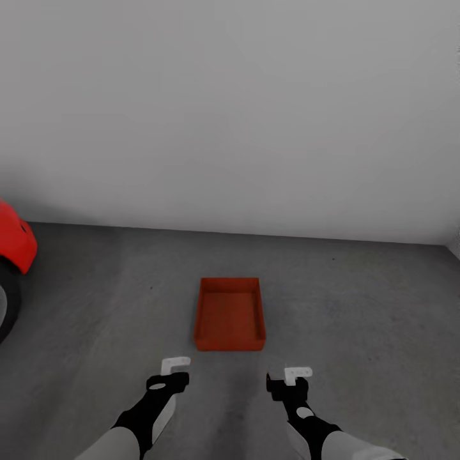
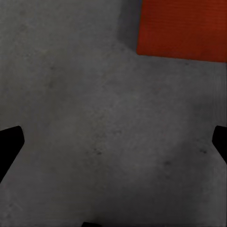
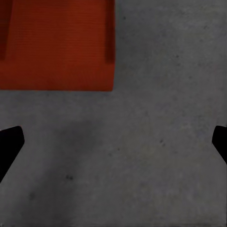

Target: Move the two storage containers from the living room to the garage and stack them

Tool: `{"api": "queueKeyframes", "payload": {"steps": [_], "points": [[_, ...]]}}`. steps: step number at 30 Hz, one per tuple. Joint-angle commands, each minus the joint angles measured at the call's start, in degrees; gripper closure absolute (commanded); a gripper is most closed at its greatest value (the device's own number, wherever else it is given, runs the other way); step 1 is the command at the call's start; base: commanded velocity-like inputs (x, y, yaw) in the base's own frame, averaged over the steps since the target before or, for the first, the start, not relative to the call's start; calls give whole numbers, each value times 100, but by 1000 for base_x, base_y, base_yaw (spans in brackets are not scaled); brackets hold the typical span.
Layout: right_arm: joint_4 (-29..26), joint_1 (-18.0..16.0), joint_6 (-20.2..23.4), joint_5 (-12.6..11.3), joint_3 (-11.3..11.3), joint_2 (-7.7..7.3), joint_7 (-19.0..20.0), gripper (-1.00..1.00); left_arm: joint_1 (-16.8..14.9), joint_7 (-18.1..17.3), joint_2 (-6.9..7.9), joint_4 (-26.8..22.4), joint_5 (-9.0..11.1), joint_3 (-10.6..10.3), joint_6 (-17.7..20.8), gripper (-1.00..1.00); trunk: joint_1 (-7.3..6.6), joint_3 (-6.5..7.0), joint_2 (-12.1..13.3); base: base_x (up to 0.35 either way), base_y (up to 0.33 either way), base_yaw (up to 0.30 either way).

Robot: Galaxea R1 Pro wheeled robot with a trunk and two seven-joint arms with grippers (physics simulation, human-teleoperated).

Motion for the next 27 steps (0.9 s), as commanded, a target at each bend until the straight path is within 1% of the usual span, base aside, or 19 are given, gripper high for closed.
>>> {"api": "queueKeyframes", "payload": {"steps": [1,19,23,25,26,27], "points": [[7,-4,-15,-25,47,3,-34,-100,0,6,-4,-12,4,19,31,-100,-3,-4,-4,-344,88,0],[7,-4,-27,-34,46,12,-37,-100,0,8,11,-10,4,22,18,-100,-3,-4,-4,-343,84,0],[7,-4,-33,-35,40,-11,-39,-100,0,6,27,3,4,14,-23,-100,-3,-4,-4,-176,20,0],[7,-4,-34,-34,39,-44,-42,-100,0,14,32,11,-5,-4,-31,-100,-3,-4,-4,-62,7,0],[7,-4,-35,-34,39,-130,-46,-100,0,19,33,13,-18,-13,-30,-100,-3,-4,-4,-35,4,0],[7,-4,-33,-36,42,-257,-47,-100,0,19,39,12,-22,-21,-16,-100,-3,-4,-4,-22,3,0]]}}
